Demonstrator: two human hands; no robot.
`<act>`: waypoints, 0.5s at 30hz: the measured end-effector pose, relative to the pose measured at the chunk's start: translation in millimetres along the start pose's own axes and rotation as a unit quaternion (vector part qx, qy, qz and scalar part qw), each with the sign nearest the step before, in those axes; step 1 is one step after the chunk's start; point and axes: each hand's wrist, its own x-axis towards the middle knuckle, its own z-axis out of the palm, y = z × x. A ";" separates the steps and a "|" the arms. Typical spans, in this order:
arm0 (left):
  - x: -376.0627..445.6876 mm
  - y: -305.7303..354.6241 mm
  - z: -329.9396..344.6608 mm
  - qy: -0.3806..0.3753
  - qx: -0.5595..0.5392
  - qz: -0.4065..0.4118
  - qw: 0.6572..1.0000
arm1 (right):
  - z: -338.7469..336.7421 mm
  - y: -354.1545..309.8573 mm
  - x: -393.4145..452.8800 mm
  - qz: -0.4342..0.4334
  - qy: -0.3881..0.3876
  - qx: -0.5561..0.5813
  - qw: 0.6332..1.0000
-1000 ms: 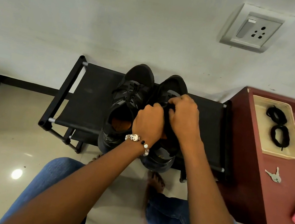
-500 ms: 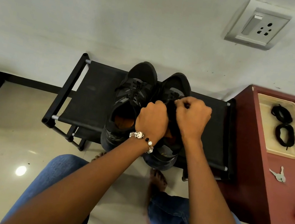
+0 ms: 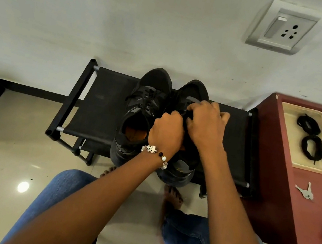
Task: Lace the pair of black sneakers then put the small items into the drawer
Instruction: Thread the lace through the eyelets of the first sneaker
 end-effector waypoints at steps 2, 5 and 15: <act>-0.1 -0.2 1.0 0.003 0.000 -0.001 1.000 | 6.9 -2.2 -2.1 -0.007 0.046 -0.032 0.998; 0.2 -0.8 1.4 0.005 0.000 -0.004 1.000 | 10.4 -4.8 -4.6 -0.001 0.096 0.015 0.995; 2.0 -0.7 3.0 0.003 -0.004 0.003 1.000 | -5.6 16.1 -0.4 0.423 0.158 0.727 0.517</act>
